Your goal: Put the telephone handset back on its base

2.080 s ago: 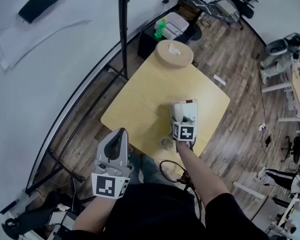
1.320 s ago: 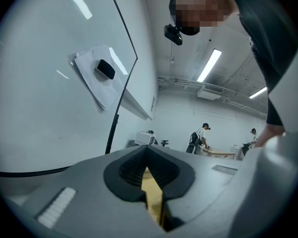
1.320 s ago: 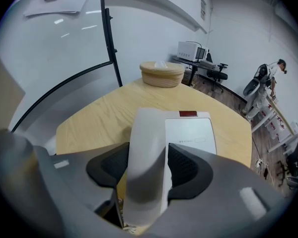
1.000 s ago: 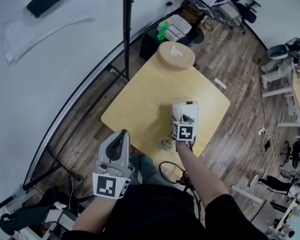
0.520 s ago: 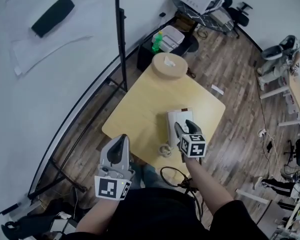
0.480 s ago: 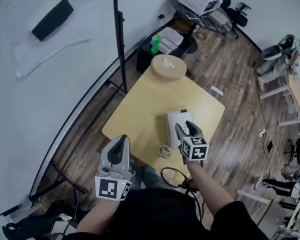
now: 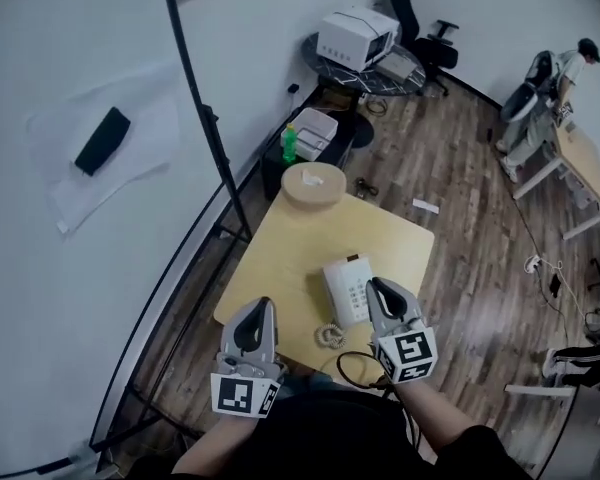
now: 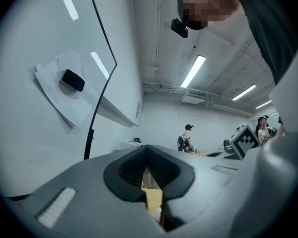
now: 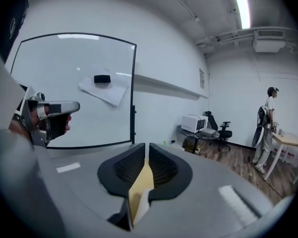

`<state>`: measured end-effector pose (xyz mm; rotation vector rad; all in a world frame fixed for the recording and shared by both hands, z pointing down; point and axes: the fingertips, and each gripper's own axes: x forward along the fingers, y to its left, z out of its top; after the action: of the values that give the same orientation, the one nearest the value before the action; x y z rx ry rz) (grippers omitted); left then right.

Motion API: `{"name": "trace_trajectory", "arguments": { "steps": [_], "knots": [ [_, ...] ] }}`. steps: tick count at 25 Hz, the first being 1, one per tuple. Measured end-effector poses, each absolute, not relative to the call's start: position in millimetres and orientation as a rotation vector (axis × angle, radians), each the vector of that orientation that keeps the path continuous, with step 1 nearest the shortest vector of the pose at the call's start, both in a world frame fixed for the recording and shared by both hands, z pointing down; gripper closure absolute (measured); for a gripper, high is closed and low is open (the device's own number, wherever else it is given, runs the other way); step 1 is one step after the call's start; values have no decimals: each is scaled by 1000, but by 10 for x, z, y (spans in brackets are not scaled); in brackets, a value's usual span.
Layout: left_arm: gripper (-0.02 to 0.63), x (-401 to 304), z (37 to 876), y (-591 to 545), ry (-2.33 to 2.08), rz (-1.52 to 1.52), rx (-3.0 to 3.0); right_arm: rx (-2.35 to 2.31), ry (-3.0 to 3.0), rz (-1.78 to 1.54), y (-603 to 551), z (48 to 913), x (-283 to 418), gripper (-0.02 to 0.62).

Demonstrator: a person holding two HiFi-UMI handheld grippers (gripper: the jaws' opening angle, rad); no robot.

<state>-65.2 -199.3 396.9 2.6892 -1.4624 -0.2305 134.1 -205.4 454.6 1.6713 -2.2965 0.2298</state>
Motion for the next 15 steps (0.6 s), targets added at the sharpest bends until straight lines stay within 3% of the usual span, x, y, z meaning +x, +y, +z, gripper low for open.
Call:
{"name": "trace_trajectory", "arguments": {
  "steps": [15],
  "knots": [
    [606, -168, 3389, -1912, -1350, -304, 2833, 1909, -2420, 69, -1774, 3853, 1438, 588]
  ]
}}
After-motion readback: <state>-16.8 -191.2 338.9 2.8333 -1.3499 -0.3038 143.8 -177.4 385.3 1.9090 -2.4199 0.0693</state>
